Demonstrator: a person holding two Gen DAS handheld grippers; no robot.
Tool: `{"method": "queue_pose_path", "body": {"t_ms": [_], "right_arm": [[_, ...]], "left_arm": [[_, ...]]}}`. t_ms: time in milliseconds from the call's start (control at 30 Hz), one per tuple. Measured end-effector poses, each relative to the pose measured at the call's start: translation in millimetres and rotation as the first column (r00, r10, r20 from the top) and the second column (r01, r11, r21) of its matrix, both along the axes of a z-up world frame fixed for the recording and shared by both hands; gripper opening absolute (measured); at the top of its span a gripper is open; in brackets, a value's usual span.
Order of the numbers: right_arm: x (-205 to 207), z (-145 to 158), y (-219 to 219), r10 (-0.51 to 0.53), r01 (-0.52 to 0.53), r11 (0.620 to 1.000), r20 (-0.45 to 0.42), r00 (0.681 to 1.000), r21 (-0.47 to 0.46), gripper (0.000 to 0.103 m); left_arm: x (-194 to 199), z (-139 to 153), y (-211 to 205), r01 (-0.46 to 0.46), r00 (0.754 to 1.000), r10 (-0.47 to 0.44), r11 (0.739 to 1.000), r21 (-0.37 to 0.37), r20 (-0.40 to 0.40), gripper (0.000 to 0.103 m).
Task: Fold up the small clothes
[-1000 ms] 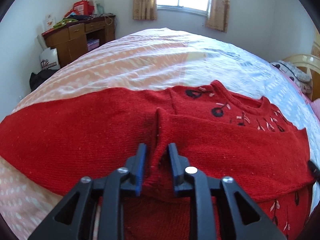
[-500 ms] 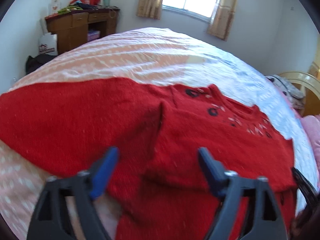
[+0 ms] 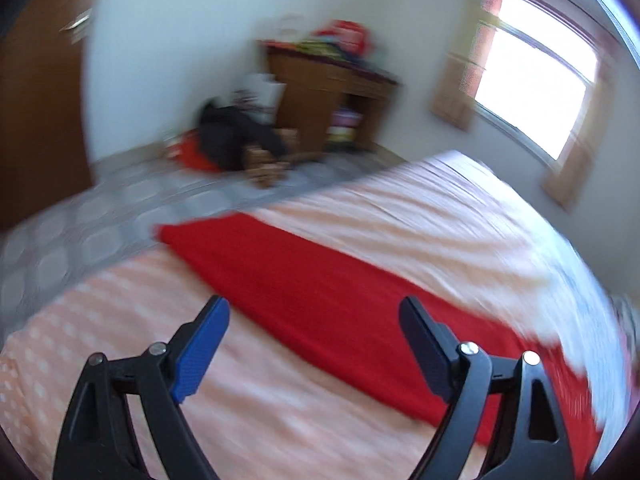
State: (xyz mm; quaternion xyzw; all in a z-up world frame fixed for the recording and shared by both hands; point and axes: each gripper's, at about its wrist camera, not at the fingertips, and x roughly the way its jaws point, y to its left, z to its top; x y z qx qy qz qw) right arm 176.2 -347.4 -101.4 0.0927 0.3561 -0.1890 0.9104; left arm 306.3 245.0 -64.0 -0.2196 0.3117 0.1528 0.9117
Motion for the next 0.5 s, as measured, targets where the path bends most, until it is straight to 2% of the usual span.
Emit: {"method": "queue_pose_path", "body": {"t_ms": [100,200,300,400,433,467,500], "right_arm": [[1,0,1,-0.004,0.004,1.000,-0.004,1.000,-0.007,0.029],[1,0,1,-0.007,0.007,1.000,-0.008,1.000,-0.012,0.029],[1,0,2,-0.009,0.009,1.000,-0.010,1.000,-0.018,0.029],[2,0,3,-0.012,0.011,1.000,-0.015,1.000,-0.026,0.029],[2,0,3,-0.013,0.012,1.000,-0.015,1.000,-0.027,0.029],[2,0,4,-0.014,0.013,1.000,-0.016,1.000,-0.028,0.030],[2,0,4,-0.016,0.015,0.999,-0.016,1.000,-0.029,0.030]], "left_arm": [[11,-13,45,-0.102,0.995,0.101,0.992,-0.069,-0.023,0.075],[28,-32,69,-0.152,0.986,0.145,0.983,-0.100,-0.078,0.067],[39,-47,77,-0.164,0.983,0.148,0.974,-0.158,-0.110,0.066],[46,-47,74,-0.161,0.984,0.144,0.972,-0.170,-0.107,0.066],[50,-47,72,-0.158,0.983,0.140,0.974,-0.162,-0.119,0.063],[47,-45,74,-0.157,0.983,0.139,0.976,-0.151,-0.124,0.059],[53,-47,71,-0.144,0.983,0.126,0.980,-0.135,-0.135,0.039]]}}
